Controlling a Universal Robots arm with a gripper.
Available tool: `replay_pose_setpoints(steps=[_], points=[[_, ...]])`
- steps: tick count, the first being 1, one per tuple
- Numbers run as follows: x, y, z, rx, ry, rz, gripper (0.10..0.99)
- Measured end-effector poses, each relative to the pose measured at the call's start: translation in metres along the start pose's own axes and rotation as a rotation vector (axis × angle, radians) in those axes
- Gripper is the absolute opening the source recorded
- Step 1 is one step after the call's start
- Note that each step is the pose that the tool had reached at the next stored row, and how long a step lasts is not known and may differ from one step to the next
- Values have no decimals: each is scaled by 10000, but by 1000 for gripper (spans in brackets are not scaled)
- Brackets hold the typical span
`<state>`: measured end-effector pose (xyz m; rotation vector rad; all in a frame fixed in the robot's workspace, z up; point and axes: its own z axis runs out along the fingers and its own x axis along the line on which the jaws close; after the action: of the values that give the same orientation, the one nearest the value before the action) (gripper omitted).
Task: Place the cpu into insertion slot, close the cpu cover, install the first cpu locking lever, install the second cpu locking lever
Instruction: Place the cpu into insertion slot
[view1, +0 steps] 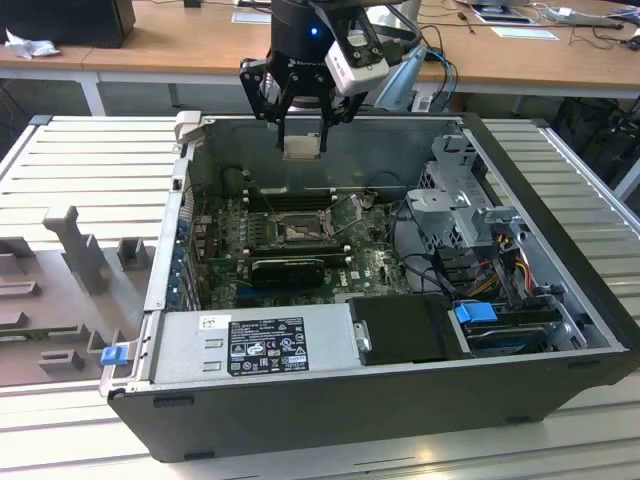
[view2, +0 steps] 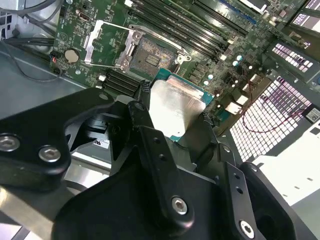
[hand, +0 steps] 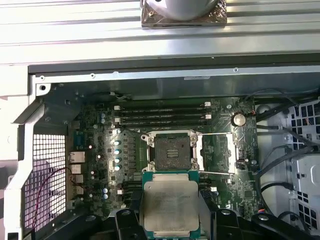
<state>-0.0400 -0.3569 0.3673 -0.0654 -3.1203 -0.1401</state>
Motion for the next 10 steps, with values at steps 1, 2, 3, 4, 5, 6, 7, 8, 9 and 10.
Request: replay_pose_setpoints(steps=[1, 2, 3, 4, 5, 6, 7, 8, 9, 10], points=[[0, 0, 1, 0, 0, 1, 529], [0, 0, 1, -1, -1, 5, 529], [0, 0, 1, -1, -1, 10, 529], [0, 0, 1, 0, -3, 28, 529], [-1, 0, 1, -1, -4, 44, 529], [-1, 0, 1, -2, -5, 56, 529], [-1, 0, 2, -2, -7, 74, 529], [0, 0, 1, -2, -8, 88, 529], [0, 0, 2, -2, -9, 100, 529], [0, 0, 2, -3, -11, 117, 529]])
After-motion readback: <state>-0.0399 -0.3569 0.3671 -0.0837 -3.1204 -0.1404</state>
